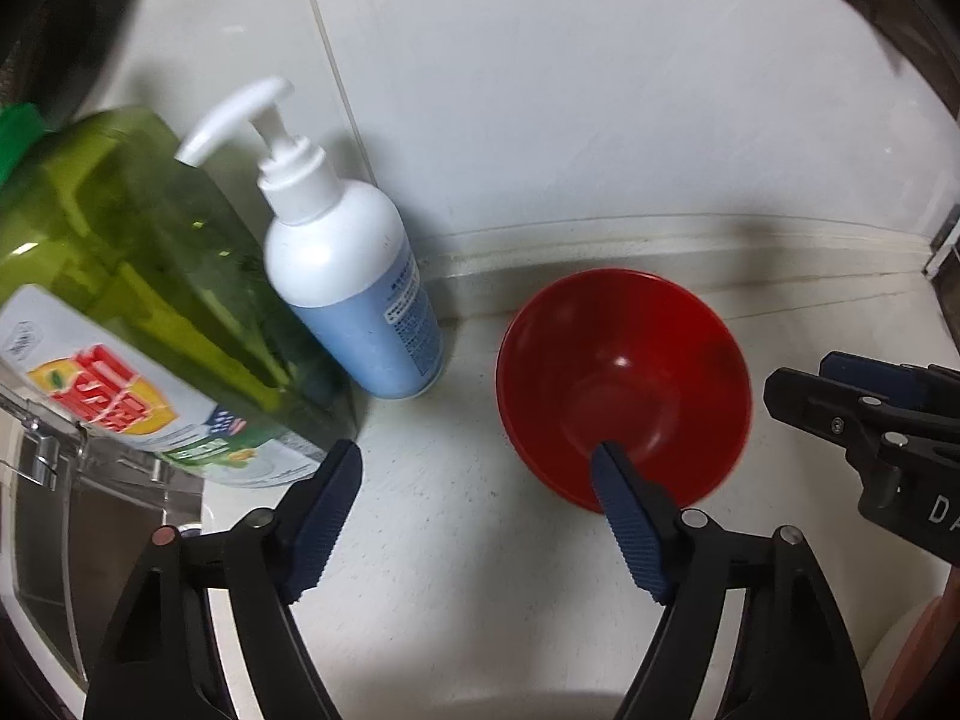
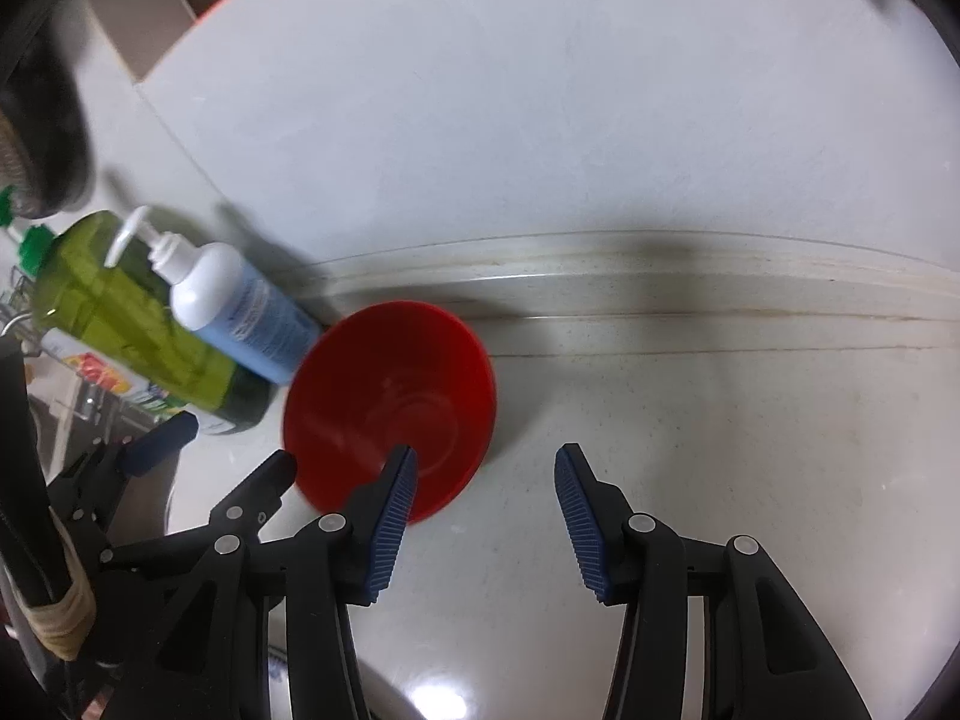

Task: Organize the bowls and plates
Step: 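Close both grippers on the red-and-black bowl rim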

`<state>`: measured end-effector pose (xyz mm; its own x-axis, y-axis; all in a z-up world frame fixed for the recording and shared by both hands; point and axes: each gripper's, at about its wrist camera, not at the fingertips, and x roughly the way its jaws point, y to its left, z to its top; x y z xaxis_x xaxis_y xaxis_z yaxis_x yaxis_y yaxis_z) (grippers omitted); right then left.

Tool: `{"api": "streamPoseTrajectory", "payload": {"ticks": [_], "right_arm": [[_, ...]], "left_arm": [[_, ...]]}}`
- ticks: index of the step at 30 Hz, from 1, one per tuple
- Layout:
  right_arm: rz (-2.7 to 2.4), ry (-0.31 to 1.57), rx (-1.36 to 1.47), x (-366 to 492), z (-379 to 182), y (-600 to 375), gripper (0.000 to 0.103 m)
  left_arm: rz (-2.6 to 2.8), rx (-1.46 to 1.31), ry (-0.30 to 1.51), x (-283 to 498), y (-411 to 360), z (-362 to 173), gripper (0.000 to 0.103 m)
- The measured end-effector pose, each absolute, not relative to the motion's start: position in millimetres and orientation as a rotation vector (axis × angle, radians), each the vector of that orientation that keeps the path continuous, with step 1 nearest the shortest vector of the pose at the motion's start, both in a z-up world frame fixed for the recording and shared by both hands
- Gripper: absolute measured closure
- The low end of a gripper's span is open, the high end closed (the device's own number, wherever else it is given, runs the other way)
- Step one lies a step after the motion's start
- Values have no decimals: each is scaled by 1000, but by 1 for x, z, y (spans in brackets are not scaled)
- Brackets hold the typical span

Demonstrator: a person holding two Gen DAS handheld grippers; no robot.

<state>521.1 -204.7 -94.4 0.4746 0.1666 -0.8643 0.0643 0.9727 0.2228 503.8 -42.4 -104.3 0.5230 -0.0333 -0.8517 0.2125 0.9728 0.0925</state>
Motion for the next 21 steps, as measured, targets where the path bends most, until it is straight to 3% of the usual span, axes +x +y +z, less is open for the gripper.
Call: {"api": "streamPoseTrajectory", "payload": {"ticks": [4,13,19,21], "right_arm": [[66,1106,249,532,-107,-205,55],[84,1171,278,548,-129,-206,75],[95,1188,293,551,-133,-205,85],[99,1186,280,550,-132,-203,89]], "left_arm": [[-147,189,1027,515,-45,-114,30],[-167,131,1090,534,-54,-125,49],[-187,89,1125,539,-56,-130,68],[-191,86,1137,541,-57,-132,81]]}}
